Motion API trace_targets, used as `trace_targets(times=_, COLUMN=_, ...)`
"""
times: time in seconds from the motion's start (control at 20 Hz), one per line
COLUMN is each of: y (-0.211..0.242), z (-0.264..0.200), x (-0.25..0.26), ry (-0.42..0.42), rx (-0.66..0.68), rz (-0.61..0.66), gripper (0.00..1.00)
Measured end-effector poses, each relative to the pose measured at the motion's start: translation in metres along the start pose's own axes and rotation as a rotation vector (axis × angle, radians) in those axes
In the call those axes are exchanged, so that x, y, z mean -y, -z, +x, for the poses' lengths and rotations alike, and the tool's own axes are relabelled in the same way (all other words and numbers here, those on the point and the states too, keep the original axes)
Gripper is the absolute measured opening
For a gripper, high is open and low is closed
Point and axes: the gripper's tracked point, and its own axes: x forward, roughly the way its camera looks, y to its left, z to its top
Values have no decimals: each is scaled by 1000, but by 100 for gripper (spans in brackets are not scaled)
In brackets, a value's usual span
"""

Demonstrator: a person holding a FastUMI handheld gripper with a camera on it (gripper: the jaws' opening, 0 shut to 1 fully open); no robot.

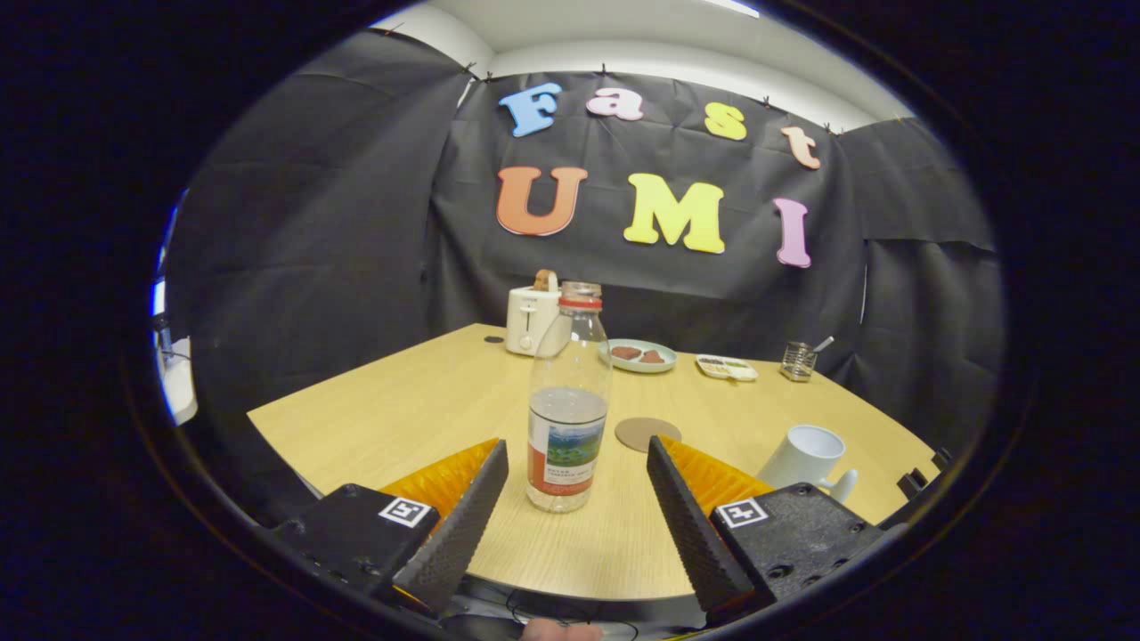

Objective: Take the bottle from table, then pour the juice into the cup, finally place the bottle on the coaster

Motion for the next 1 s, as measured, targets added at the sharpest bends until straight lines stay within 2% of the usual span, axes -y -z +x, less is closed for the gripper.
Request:
trace_targets(times=0.5, y=19, z=58, x=-11, ry=-4, rx=-97, rz=-58, gripper=100)
trace_targets(times=0.9, y=10, z=74, x=-17, ry=-30, rx=-57, rz=-54, gripper=100)
trace_targets(times=1.0, y=5, z=75, x=-22, ry=-39, rx=-31, rz=-54, gripper=93)
